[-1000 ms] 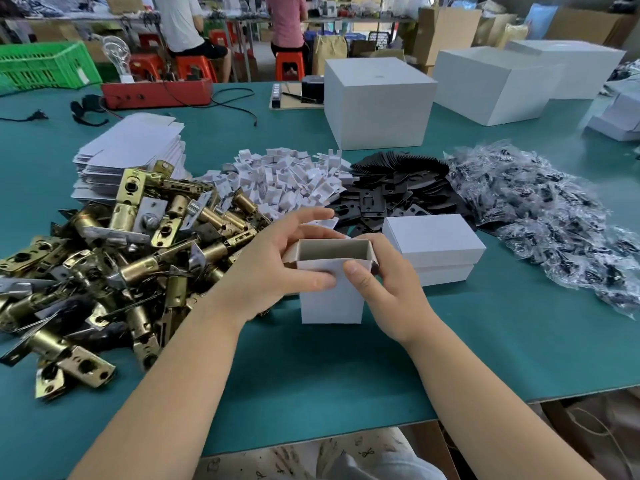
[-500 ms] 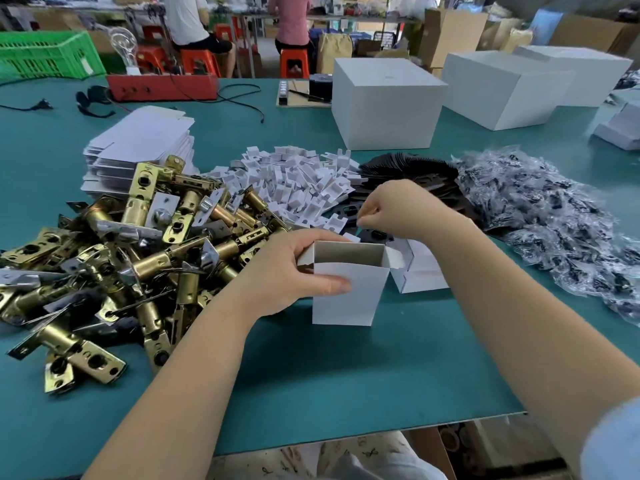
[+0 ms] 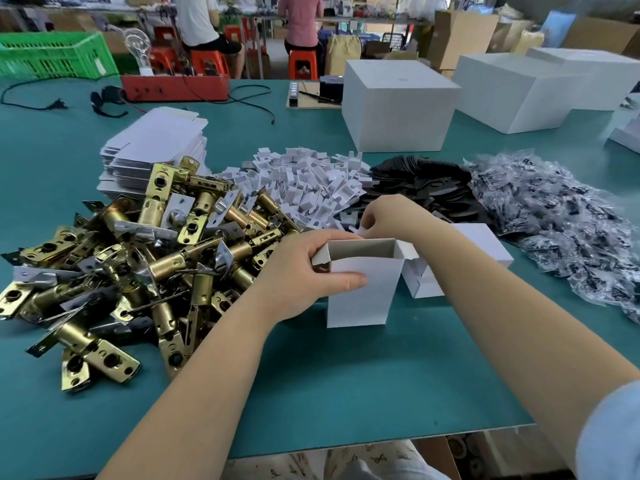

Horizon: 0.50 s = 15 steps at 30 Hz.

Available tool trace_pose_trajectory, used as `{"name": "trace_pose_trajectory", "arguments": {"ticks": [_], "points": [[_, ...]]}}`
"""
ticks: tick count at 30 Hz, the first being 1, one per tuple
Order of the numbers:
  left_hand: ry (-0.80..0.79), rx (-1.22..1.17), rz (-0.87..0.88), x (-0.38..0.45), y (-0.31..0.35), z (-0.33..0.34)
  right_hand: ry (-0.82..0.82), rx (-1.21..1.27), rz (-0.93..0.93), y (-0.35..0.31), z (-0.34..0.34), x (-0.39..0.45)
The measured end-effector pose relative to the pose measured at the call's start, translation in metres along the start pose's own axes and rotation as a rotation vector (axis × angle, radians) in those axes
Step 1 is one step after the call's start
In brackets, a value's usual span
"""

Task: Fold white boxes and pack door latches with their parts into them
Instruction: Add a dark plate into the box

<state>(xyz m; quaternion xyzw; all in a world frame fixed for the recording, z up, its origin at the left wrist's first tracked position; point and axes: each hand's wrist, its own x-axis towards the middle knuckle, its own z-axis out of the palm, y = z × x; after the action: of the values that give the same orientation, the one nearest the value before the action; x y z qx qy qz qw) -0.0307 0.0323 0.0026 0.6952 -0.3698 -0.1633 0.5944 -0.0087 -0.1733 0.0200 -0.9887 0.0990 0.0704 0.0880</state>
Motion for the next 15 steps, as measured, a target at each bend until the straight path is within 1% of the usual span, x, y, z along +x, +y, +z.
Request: {"name": "trace_pose_trajectory", "arguments": {"ticks": [2, 4, 6, 8, 10, 11, 13, 15], "points": [[0.050, -0.003, -0.021, 0.001, -0.001, 0.002, 0.071, 0.181, -0.050, 0.006, -0.007, -0.007], [0.057, -0.009, -0.040, 0.002, -0.003, 0.002, 0.117, 0.507, -0.106, 0.012, -0.015, -0.019], [0.042, 0.006, -0.042, 0.002, -0.003, 0.002, 0.093, 0.850, -0.193, 0.017, -0.022, -0.035], [0.032, 0.009, -0.033, 0.003, -0.002, 0.002, 0.087, 1.113, -0.310, 0.019, -0.025, -0.051], [0.014, 0.005, -0.008, 0.002, -0.001, 0.002, 0.091, 1.242, -0.421, 0.018, -0.024, -0.068], [0.007, 0.008, 0.006, 0.002, -0.001, 0.002, 0.106, 1.260, -0.465, 0.018, -0.023, -0.075], [-0.002, 0.009, 0.023, 0.001, 0.000, 0.002, 0.143, 1.237, -0.504, 0.018, -0.019, -0.089], [-0.014, -0.001, 0.039, 0.000, 0.001, 0.002, 0.162, 1.181, -0.497, 0.018, -0.021, -0.099]]}}
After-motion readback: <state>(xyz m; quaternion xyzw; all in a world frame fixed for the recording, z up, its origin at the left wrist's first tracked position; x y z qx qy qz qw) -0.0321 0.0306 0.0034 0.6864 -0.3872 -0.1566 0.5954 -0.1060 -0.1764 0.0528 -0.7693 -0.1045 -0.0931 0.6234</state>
